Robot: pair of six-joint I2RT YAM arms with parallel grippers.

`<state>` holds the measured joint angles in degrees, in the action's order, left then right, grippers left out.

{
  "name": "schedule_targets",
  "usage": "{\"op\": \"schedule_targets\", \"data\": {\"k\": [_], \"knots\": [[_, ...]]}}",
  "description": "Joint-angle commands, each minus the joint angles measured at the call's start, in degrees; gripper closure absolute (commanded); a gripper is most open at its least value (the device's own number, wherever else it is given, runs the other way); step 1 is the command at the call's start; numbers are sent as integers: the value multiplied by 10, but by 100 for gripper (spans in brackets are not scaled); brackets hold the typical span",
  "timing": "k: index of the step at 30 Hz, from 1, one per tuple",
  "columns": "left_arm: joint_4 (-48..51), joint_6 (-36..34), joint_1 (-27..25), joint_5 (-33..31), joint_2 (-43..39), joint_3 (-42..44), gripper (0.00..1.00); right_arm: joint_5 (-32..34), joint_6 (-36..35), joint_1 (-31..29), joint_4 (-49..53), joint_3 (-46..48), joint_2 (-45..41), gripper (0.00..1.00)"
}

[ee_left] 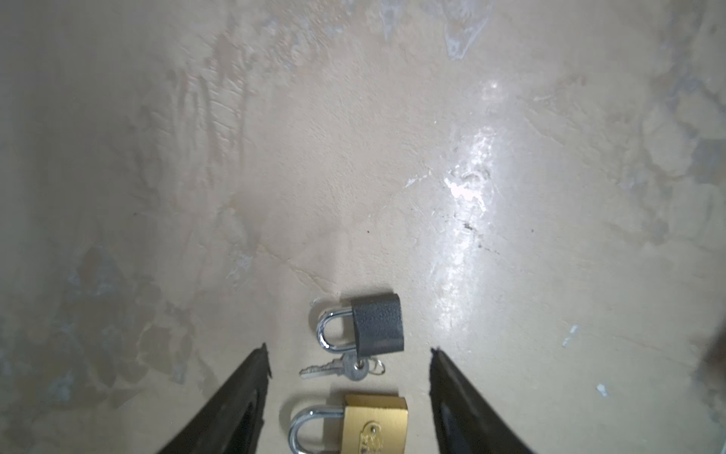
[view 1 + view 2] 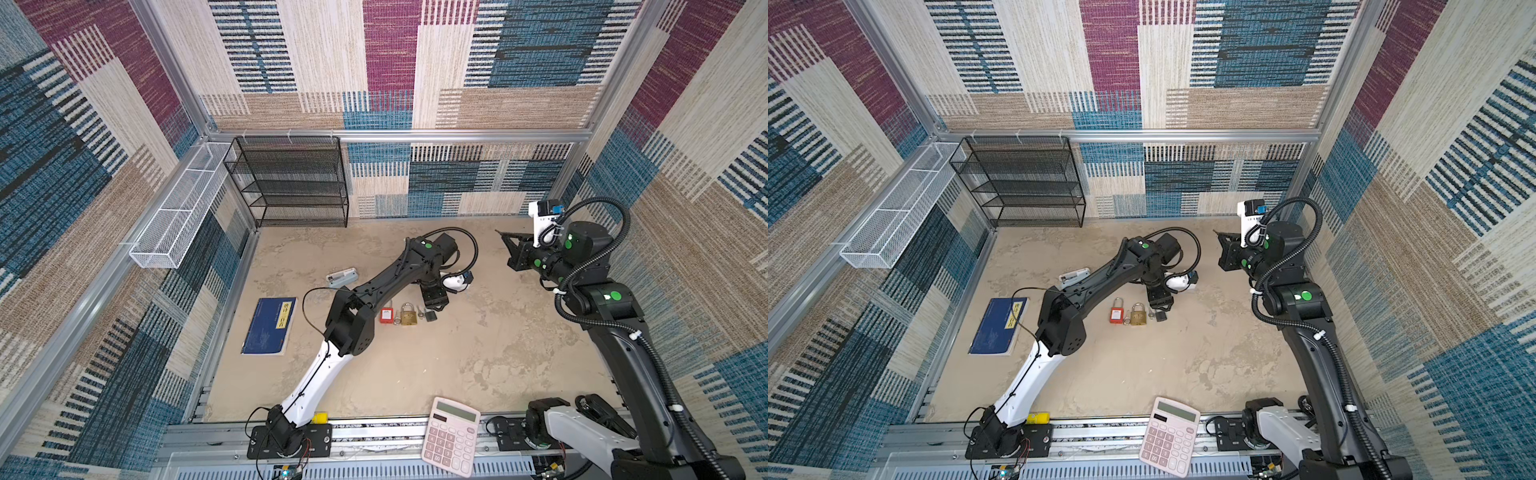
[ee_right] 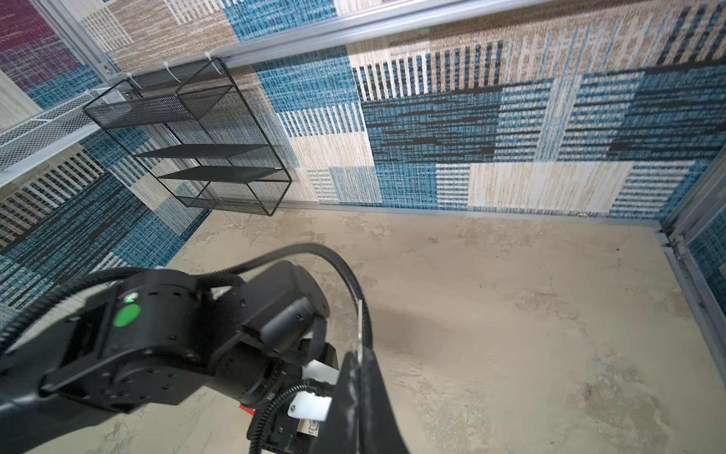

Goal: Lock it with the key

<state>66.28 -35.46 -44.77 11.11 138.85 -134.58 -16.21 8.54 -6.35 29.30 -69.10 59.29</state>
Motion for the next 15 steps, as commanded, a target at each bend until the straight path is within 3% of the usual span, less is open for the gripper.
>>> {"op": "schedule_targets", "data": {"k": [1, 6, 13, 15], "knots": [[-139, 39, 14, 25, -80, 89, 30, 7, 55, 2, -42, 33, -15, 100], [-228, 81, 46, 40, -184, 195, 30, -4, 178, 5, -123, 134, -48, 100], [-351, 151, 90, 75, -325, 385, 30, -98, 498, 1, -359, 391, -87, 100], [-403, 177, 101, 78, -370, 457, 30, -94, 556, -10, -392, 440, -100, 100]]}}
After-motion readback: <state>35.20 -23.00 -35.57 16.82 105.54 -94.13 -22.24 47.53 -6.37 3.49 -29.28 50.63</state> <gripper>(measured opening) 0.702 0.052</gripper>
